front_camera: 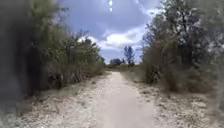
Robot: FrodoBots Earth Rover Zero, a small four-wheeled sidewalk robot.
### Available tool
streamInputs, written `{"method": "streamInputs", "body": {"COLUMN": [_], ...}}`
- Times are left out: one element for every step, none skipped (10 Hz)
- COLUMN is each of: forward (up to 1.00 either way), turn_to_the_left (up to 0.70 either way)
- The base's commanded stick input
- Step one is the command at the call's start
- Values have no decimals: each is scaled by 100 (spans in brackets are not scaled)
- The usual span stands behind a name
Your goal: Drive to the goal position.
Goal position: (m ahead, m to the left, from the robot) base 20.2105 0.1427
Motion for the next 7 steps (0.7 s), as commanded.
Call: {"method": "streamInputs", "body": {"forward": [50, 50, 50, 50, 50, 50, 50], "turn_to_the_left": [0, 0, 0, 0, 0, 0, 0]}}
